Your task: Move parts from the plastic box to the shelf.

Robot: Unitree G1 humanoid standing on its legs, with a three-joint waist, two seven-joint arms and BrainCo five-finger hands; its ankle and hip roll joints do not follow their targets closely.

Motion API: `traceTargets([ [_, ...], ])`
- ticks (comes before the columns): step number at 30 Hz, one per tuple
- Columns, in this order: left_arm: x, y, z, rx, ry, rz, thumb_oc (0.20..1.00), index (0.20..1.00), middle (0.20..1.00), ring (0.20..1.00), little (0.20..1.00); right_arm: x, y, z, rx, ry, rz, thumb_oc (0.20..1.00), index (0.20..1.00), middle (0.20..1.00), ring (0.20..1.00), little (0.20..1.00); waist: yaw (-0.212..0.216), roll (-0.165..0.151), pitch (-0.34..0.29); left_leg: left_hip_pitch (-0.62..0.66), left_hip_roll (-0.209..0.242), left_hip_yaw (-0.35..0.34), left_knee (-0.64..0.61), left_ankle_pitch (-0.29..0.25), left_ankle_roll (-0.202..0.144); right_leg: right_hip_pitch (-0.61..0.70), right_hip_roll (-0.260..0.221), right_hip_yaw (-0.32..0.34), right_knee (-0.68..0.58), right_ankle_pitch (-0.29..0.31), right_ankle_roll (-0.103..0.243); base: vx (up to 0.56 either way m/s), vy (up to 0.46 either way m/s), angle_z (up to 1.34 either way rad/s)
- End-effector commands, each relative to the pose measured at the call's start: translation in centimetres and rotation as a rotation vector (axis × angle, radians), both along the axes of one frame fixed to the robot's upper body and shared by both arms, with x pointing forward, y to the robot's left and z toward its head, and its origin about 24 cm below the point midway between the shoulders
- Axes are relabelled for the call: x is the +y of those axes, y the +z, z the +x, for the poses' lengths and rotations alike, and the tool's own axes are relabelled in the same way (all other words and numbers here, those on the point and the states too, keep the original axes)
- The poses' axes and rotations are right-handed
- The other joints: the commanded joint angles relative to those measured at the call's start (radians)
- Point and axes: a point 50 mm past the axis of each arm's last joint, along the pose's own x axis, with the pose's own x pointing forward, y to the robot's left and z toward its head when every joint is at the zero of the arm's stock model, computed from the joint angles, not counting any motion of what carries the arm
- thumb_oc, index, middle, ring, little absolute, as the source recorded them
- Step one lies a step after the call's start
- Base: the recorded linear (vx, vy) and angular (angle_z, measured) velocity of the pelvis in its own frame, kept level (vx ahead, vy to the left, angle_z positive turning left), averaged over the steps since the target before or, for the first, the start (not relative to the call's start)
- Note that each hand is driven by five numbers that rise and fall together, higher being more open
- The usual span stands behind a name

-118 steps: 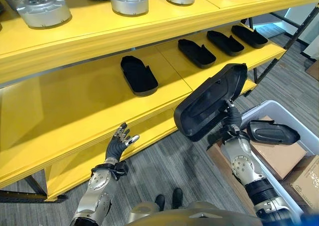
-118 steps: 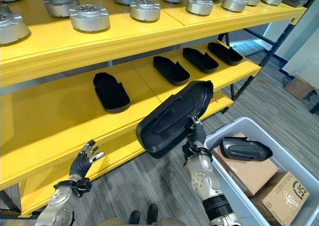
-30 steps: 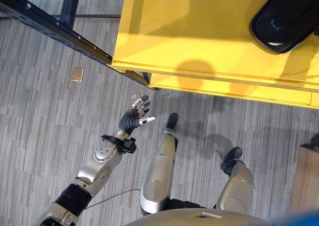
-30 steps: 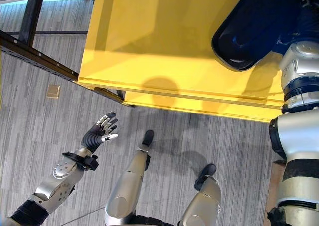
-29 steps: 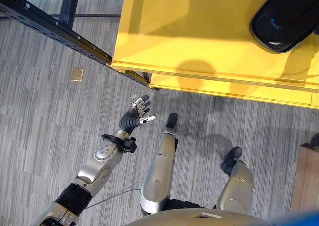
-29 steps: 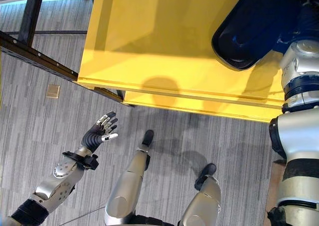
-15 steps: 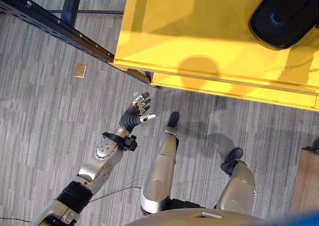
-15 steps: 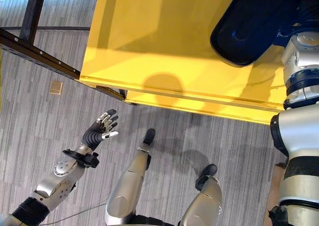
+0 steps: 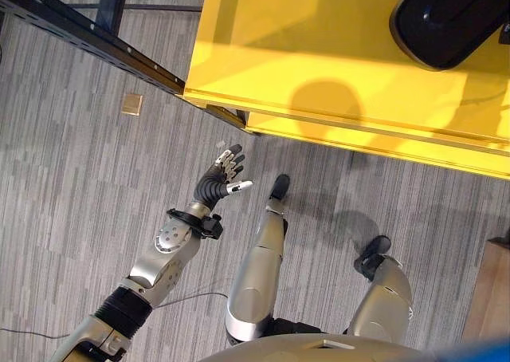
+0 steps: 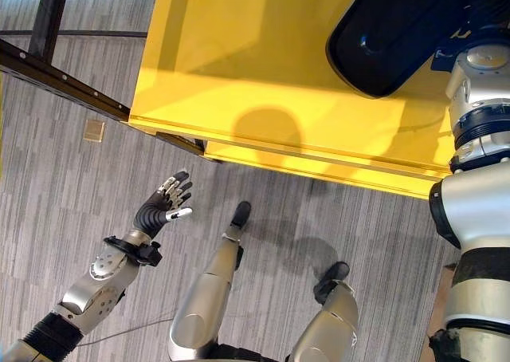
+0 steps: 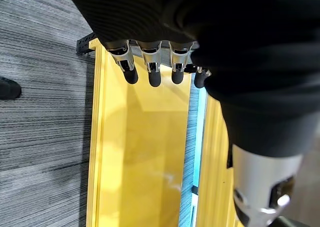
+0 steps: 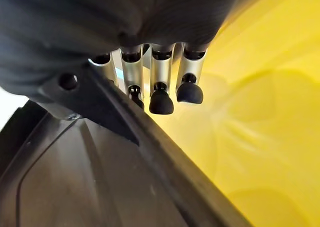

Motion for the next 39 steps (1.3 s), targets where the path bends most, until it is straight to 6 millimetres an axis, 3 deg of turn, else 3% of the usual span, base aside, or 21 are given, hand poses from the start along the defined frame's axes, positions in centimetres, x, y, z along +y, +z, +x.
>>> traceTargets([
  [1, 0.3, 1.2, 0.3, -0.074, 0.032, -0.024, 1.0, 1.0, 1.0, 1.0, 1.0, 0.7, 4.6, -1.3, -0.139, -0.002, -0.104, 0.2, 0.2, 0.2, 0.2, 0.2, -0.005, -0.018, 0.019, -0.054, -0.007, 0.075, 0.049, -0.002, 0.064, 0.054, 0.082, 0.034, 0.018, 0.003, -0.075, 0.0, 0.0, 0.0],
  [12, 0.3, 1.2, 0.4, -0.075, 0.033, -0.027, 1.0, 1.0, 1.0, 1.0, 1.0, 1.0, 4.5, -1.1, -0.137, 0.007, -0.11, 0.2, 0.2, 0.2, 0.2, 0.2, -0.004, -0.018, 0.021, -0.055, -0.008, 0.075, 0.049, -0.002, 0.064, 0.054, 0.083, 0.035, 0.019, 0.002, -0.075, 0.0, 0.004, 0.0],
  [14, 0.3, 1.1, 0.4, -0.073, 0.034, -0.039, 1.0, 1.0, 1.0, 1.0, 1.0, 3.9, 1.6, 1.3, 0.034, 0.087, -0.223, 0.2, 0.2, 0.2, 0.2, 0.2, 0.011, -0.023, 0.049, -0.059, -0.007, 0.073, 0.038, 0.01, 0.063, 0.047, 0.084, 0.028, 0.017, 0.009, -0.078, -0.05, 0.065, -0.02],
  [18, 0.3, 1.0, 0.4, -0.07, 0.033, -0.041, 1.0, 1.0, 1.0, 1.0, 1.0, 4.4, 1.1, 1.6, 0.071, 0.105, -0.277, 0.2, 0.2, 0.2, 0.2, 0.2, 0.014, -0.024, 0.049, -0.063, -0.007, 0.075, 0.036, 0.013, 0.063, 0.046, 0.083, 0.028, 0.013, 0.012, -0.078, 0.0, 0.003, 0.01],
  [28, 0.2, 1.0, 0.4, -0.073, 0.037, -0.045, 1.0, 1.0, 1.0, 1.0, 1.0, 4.2, 0.5, 1.7, 0.104, 0.082, -0.31, 0.2, 0.2, 0.2, 0.2, 0.2, 0.02, -0.024, 0.049, -0.069, -0.008, 0.076, 0.033, 0.013, 0.063, 0.043, 0.083, 0.025, 0.008, 0.014, -0.076, 0.0, 0.0, 0.0],
  [39, 0.3, 0.6, 0.3, -0.059, 0.045, -0.045, 1.0, 1.0, 1.0, 1.0, 1.0, 3.4, 1.4, 1.2, 0.126, 0.0, -0.4, 0.2, 0.2, 0.2, 0.2, 0.2, 0.015, -0.028, 0.049, -0.065, -0.008, 0.082, 0.029, 0.013, 0.063, 0.046, 0.084, 0.024, 0.002, 0.018, -0.075, 0.0, 0.0, 0.0],
])
